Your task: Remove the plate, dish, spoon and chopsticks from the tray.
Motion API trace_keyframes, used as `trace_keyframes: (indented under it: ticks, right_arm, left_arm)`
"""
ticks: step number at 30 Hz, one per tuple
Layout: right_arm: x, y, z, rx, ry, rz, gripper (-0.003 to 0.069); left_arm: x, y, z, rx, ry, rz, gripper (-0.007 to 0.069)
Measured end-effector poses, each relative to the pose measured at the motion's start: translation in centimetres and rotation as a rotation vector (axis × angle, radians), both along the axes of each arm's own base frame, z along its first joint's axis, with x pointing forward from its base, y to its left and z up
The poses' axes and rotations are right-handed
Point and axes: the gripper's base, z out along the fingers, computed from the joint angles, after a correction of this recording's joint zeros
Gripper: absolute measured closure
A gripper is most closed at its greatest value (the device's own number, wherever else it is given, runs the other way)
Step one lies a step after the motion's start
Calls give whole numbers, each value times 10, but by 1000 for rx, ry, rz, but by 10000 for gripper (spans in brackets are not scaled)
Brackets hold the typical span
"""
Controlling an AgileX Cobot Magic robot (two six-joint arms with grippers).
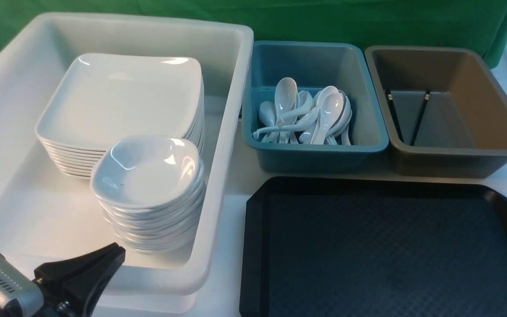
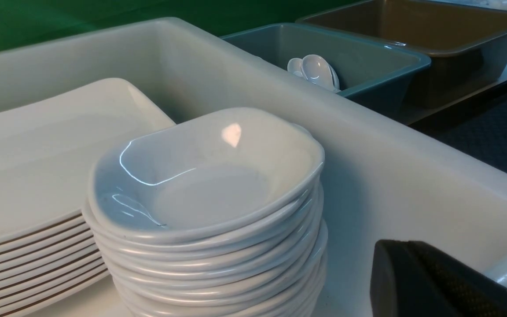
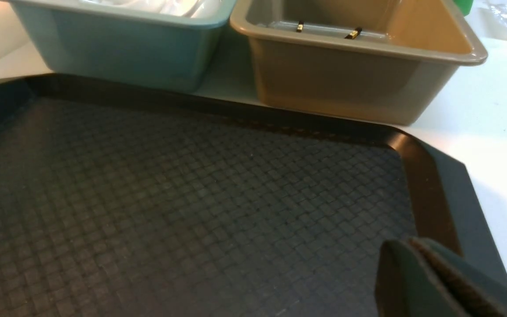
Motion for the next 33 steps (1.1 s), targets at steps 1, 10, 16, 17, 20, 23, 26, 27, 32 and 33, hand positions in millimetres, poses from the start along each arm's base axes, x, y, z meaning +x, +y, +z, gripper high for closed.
trace_keyframes:
  ticks: [1, 10, 16, 17, 20, 23, 26, 27, 32, 33]
  right_arm:
    - [0, 0, 0, 0, 0, 0, 631]
    - [0, 0, 0, 0, 1, 0, 617]
    - [0, 0, 0, 0, 1, 0, 602]
    - [0, 0, 0, 0, 1, 0, 601]
    - [0, 0, 0, 0, 1, 0, 596]
    - [0, 0, 0, 0, 1, 0, 589]
    - [0, 0, 0, 0, 0, 0, 587]
    - [0, 0, 0, 0, 0, 0, 585]
    - [0, 0, 0, 1, -2, 0, 578]
    - [0, 0, 0, 1, -2, 0, 578]
  left_arm:
    - [0, 0, 0, 0, 0, 0, 616]
    - [-1, 0, 1, -2, -3, 0, 616]
    - [-6, 15, 6, -31, -45, 82, 616]
    - [-7, 20, 9, -46, -66, 128, 616]
    - [-12, 39, 17, -108, -115, 294, 616]
    - [-21, 54, 19, -130, -151, 429, 616]
    - [-33, 62, 17, -127, -151, 530, 616]
    - [-36, 64, 15, -124, -146, 552, 616]
    - [-46, 65, 1, -91, -28, 588, 616]
    - [-46, 65, 0, -89, -20, 588, 616]
